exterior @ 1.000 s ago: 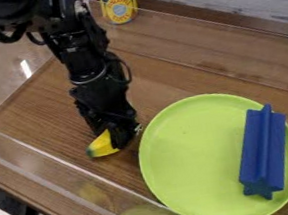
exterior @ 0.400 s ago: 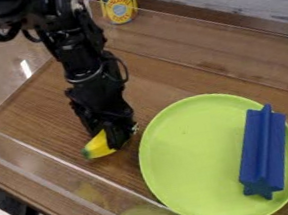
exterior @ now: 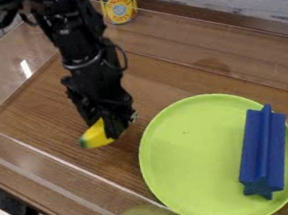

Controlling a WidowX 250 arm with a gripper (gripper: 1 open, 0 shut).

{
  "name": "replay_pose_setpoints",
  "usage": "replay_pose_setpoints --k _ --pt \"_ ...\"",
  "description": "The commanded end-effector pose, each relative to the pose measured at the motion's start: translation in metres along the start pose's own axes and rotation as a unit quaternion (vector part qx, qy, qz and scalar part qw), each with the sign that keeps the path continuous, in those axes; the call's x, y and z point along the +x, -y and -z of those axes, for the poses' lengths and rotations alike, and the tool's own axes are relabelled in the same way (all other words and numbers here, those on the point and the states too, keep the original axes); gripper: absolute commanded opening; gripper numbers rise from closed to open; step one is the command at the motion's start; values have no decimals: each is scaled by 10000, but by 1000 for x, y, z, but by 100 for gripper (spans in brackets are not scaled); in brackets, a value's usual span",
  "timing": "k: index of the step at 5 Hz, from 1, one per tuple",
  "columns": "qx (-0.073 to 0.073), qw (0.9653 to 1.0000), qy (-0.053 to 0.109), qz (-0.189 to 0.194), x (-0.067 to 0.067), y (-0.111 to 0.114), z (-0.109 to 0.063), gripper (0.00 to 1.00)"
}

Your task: Put the banana in the green plate

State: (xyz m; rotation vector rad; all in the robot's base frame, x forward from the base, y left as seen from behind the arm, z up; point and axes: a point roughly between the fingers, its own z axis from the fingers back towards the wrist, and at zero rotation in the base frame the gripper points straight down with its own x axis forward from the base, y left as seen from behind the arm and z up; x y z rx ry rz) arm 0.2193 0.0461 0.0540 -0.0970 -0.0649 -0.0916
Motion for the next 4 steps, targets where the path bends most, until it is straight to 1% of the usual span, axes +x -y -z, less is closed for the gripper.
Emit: replay_pose_setpoints --k 1,2,3,4 --pt "163 9994 296 -37 13 4 -26 0" --pt "220 9988 382 -218 17 13 -51 0" --pt "207 9982 442 -359 20 28 -66 0" --pt "176 9979 474 -402 21 46 -70 0"
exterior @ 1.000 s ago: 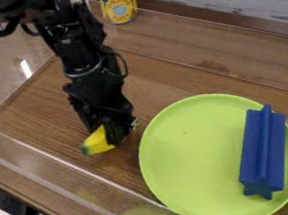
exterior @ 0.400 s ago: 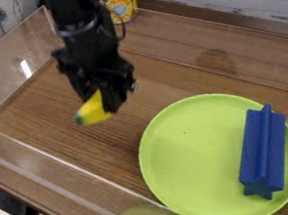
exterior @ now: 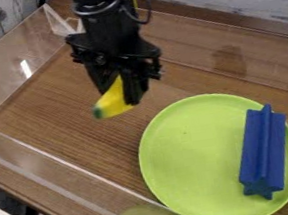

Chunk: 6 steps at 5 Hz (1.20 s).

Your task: Put the banana in the green plate

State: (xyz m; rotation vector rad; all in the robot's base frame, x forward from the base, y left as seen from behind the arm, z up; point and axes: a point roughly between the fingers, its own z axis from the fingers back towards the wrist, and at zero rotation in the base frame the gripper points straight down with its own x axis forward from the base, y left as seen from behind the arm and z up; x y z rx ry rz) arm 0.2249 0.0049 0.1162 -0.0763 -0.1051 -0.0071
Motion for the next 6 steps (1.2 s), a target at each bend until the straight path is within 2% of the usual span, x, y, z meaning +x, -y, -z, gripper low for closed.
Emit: replay_pose_setpoints --k 1,3,4,6 --pt "0 9996 279 -1 5 15 -12 0" --pt "-60 9994 350 -20 1 45 -8 0" --pt "-78 9991 413 -97 0 63 -1 0" --pt "-112 9981 580 -152 -4 82 25 0"
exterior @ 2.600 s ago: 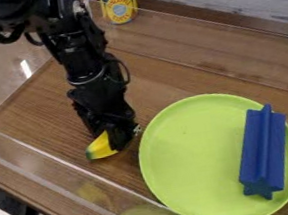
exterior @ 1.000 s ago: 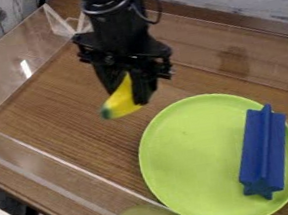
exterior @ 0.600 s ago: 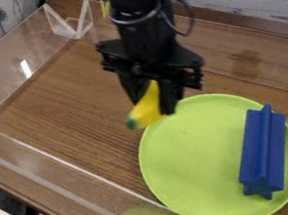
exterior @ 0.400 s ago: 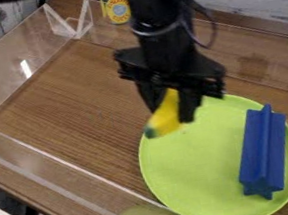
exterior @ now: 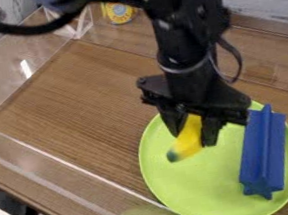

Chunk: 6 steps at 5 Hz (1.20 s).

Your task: Put the banana in the green plate

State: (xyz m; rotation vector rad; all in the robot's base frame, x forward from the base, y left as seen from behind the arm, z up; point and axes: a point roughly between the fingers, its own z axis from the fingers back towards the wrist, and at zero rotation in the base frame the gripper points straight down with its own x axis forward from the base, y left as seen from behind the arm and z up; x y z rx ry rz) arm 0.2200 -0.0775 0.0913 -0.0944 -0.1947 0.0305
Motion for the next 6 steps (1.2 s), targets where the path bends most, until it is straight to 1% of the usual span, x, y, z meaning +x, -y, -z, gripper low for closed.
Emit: replay_pose_setpoints --k 1,2,3,6 --pt "-17 9998 184 34 4 1 8 0" --pt "-44 9997 210 71 7 -1 11 0" --pt "-57 9998 169 50 5 -1 16 0" --pt "67 9999 49 93 6 -1 13 0"
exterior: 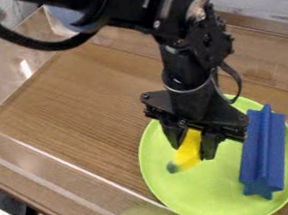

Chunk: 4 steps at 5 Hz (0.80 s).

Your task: Put the banana in the green plate

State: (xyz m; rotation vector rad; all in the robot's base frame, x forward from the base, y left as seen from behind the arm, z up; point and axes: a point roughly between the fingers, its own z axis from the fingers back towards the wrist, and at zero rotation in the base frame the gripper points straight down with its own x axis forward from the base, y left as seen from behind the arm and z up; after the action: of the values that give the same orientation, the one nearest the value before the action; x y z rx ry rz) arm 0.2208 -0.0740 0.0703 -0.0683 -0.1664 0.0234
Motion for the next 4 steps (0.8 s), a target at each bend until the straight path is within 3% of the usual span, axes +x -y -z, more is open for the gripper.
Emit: replay_pose_setpoints --k 1,4 --pt "-121 9998 143 20 9 5 -9 100" --pt "-227 9997 -1 23 9 5 -14 100"
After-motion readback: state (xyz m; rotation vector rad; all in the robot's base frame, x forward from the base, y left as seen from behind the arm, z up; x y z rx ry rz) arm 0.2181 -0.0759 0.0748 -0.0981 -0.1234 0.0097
